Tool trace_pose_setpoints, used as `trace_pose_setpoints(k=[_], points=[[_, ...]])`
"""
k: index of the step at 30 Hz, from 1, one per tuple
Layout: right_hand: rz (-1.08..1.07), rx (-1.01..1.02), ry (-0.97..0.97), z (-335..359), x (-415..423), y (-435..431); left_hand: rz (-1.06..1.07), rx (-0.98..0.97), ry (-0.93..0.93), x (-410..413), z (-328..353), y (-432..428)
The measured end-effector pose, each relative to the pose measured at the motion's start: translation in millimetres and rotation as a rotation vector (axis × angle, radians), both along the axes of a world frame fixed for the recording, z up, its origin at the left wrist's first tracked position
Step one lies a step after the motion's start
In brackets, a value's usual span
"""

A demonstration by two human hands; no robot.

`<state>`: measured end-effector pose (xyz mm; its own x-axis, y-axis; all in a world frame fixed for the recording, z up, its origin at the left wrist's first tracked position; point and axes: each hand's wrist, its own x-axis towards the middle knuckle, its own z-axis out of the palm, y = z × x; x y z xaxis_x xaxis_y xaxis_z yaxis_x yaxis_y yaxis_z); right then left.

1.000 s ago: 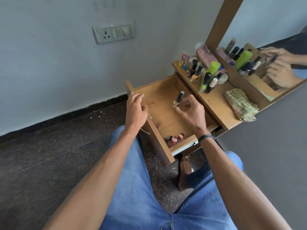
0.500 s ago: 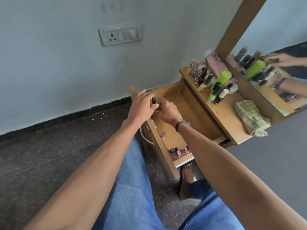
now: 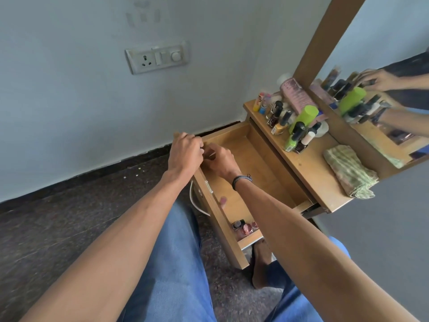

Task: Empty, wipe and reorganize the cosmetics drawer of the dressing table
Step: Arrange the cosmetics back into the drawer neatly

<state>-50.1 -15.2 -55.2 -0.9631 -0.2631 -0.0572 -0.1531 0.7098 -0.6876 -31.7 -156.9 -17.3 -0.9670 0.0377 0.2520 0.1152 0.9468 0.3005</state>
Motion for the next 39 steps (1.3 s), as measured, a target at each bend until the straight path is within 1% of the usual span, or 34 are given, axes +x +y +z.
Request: trace_pose_setpoints(k=[2, 4, 6, 8, 10, 11, 12, 14, 15, 19, 22, 24, 26, 29, 32, 35, 39], points=[[-0.015, -0.023, 0.025, 7, 3, 8, 0.015, -0.019, -0.003, -1, -1, 2], [-0.075, -0.059, 0.145, 20, 12, 20, 0.018, -0.043, -0.018, -1, 0, 3], [-0.163, -0.093, 0.36, 34, 26, 38, 0.019, -0.096, -0.038, -2, 2, 5], [-0.29, -0.141, 0.618, 47, 43, 63, 0.015, -0.136, -0.056, -5, 4, 4], [-0.48, -0.192, 0.826, 56, 55, 91, 0.007, -0.146, -0.067, -8, 6, 2], [-0.593, -0.204, 0.873, 58, 58, 106, 0.005, -0.147, -0.07, -10, 7, 0], [-0.704, -0.208, 0.879, 60, 59, 120, 0.003, -0.151, -0.07, -11, 8, -1], [-0.848, -0.222, 0.803, 63, 58, 142, -0.008, -0.16, -0.066, -12, 9, -2], [-0.866, -0.239, 0.748, 64, 57, 148, -0.016, -0.161, -0.068, -12, 10, -2], [-0.817, -0.346, 0.6, 68, 54, 152, -0.01, -0.177, -0.083, -9, 13, -1], [-0.871, -0.453, 0.521, 71, 56, 155, 0.031, -0.144, -0.071, -5, 20, 5], [-0.893, -0.46, 0.479, 72, 57, 158, 0.044, -0.061, -0.048, -3, 28, 18], [-0.905, -0.453, 0.447, 74, 57, 160, 0.014, 0.093, -0.021, -2, 37, 42], [-0.916, -0.447, 0.404, 76, 55, 163, -0.136, 0.34, -0.02, 2, 52, 95], [-0.9, -0.442, 0.374, 75, 55, 167, -0.23, 0.476, -0.051, 10, 58, 143], [-0.878, -0.421, 0.362, 72, 56, 169, -0.195, 0.559, -0.117, 12, 54, 173], [-0.88, -0.444, 0.358, 68, 55, 170, -0.173, 0.528, -0.156, 12, 47, 194]])
